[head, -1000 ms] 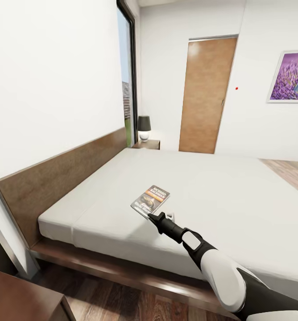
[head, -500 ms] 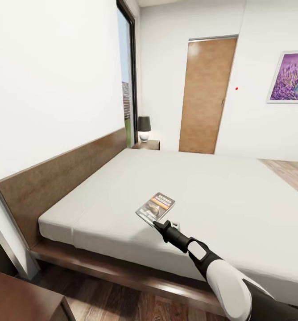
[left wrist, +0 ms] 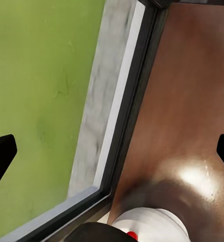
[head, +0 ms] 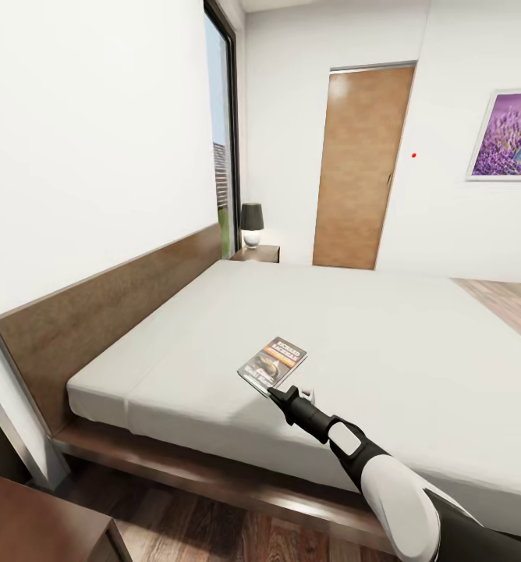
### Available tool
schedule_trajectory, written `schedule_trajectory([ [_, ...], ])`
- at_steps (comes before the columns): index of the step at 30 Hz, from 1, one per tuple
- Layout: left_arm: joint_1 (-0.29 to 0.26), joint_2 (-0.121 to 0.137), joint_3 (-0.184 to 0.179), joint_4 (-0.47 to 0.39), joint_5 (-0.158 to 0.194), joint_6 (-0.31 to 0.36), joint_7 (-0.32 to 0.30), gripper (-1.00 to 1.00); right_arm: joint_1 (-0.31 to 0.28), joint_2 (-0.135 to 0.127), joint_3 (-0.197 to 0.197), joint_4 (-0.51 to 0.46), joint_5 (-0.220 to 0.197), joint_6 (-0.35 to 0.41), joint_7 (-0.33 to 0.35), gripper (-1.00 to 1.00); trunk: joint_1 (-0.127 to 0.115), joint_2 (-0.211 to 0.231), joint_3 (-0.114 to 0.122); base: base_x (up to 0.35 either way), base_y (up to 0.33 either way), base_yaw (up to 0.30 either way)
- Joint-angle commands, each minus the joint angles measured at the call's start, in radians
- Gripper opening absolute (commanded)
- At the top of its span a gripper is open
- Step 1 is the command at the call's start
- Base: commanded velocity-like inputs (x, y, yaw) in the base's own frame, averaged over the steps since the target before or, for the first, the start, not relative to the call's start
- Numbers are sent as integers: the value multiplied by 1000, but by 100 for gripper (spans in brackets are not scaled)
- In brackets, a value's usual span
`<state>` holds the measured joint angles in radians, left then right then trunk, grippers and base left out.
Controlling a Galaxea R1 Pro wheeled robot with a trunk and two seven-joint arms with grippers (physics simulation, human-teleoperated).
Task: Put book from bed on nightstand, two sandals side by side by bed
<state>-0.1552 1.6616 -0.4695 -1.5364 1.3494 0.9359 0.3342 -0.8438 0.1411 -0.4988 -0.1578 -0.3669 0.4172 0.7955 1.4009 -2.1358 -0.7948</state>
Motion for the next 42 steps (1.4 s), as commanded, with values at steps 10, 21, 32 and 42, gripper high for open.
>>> schedule_trajectory([
  [10, -7, 0, -9, 2, 22, -10, -2, 100, -5, -1, -2, 3, -7, 7, -5, -100, -8, 14, 5, 0, 0, 0],
  [21, -6, -61, -6, 32, -40, 51, -56, 100, 36, -8, 1, -25, -6, 5, -14, -100, -50, 91, 40, 0, 0, 0],
  [32, -6, -95, -6, 36, -131, 97, -60, 100, 41, -9, 5, -29, -6, 5, -14, -100, -92, 168, 74, 0, 0, 0],
  [42, -6, -95, -6, 36, -134, 98, -60, 100, 41, -9, 7, -29, -6, 6, -13, -100, -130, 238, 106, 0, 0, 0],
])
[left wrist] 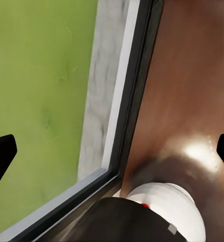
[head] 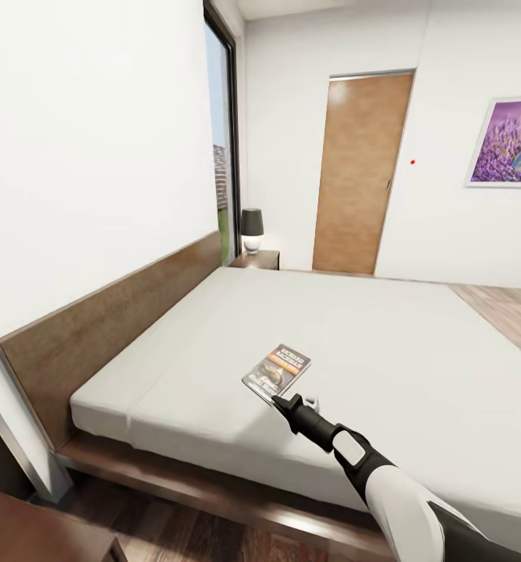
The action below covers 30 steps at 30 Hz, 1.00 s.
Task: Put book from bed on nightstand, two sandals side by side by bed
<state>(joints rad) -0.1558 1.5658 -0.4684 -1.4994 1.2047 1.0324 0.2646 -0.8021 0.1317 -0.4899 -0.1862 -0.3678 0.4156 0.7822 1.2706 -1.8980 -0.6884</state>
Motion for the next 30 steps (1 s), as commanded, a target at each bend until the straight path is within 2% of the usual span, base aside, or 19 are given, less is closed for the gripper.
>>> schedule_trajectory([
  [1, -5, 0, -7, -1, 11, 1, 10, 100, 0, 0, -1, -1, -5, 8, 0, -100, -4, 7, 2, 0, 0, 0],
  [20, -5, -5, -9, -1, 9, 0, 13, 100, 0, 0, 1, -1, -5, 8, 0, -100, -77, 140, 62, 0, 0, 0],
  [30, -5, -21, -11, -1, -14, 1, 13, 100, 0, 0, 1, -1, -5, 8, 0, -100, -115, 210, 93, 0, 0, 0],
])
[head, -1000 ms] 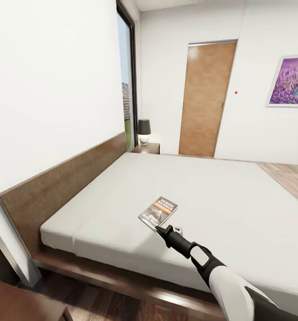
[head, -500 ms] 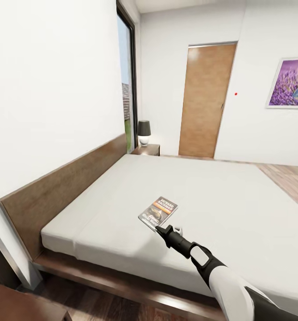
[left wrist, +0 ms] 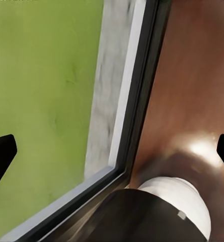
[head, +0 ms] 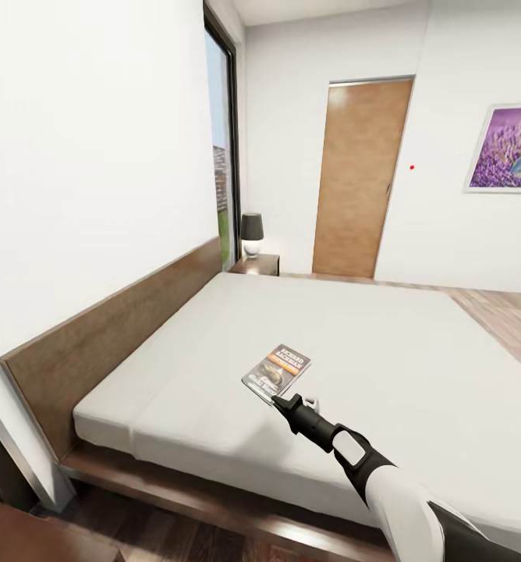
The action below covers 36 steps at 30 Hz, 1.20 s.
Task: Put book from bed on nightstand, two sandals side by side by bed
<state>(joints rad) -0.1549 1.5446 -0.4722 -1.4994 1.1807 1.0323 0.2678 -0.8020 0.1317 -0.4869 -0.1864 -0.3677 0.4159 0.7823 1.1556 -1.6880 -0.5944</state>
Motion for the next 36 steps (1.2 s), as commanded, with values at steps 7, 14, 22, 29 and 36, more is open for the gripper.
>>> schedule_trajectory([
  [7, -6, -4, -8, -1, -1, 2, 10, 100, 0, 0, -1, -1, -5, 7, 0, -100, -27, 49, 21, 0, 0, 0],
  [14, -6, -6, -8, -1, -6, 2, 10, 100, 0, 0, -1, -1, -5, 7, 0, -100, -54, 98, 43, 0, 0, 0],
  [22, -6, -6, -8, -1, -7, 2, 10, 100, 0, 0, -1, -1, -5, 7, 1, -100, -84, 154, 68, 0, 0, 0],
  [29, -6, -7, -9, -1, -7, 2, 10, 100, 0, 0, -1, -1, -5, 7, 0, -100, -111, 203, 90, 0, 0, 0],
  [36, -6, -7, -9, -1, -7, 2, 11, 100, 0, 0, -1, -1, -5, 7, 1, -100, -138, 252, 112, 0, 0, 0],
])
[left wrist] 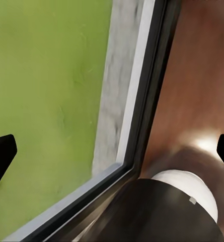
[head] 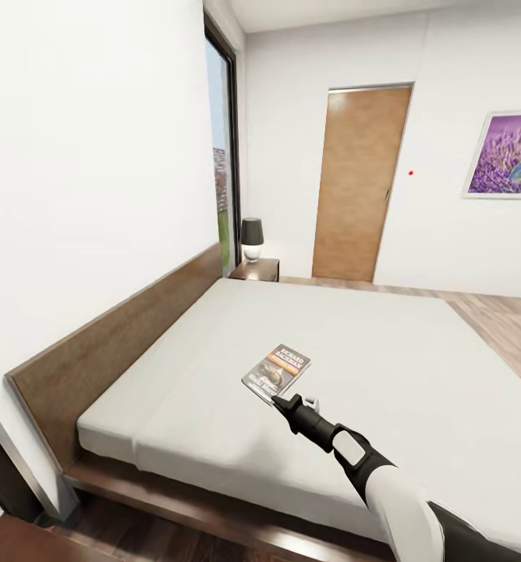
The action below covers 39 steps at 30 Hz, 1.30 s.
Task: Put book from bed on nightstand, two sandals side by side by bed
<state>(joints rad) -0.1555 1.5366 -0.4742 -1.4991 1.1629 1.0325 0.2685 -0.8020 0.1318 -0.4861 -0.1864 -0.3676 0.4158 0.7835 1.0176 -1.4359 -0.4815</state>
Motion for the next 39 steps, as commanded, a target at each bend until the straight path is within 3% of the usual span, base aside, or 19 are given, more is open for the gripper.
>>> schedule_trajectory([
  [1, -6, 0, -7, -1, 11, 1, 10, 100, 0, 0, -2, -1, -5, 7, 0, -100, -4, 7, 2, 0, 0, 0],
  [39, -6, -22, -9, 2, 9, 0, 13, 100, 0, 0, -2, -1, -5, 6, 33, -100, -150, 273, 121, 0, 0, 0],
])
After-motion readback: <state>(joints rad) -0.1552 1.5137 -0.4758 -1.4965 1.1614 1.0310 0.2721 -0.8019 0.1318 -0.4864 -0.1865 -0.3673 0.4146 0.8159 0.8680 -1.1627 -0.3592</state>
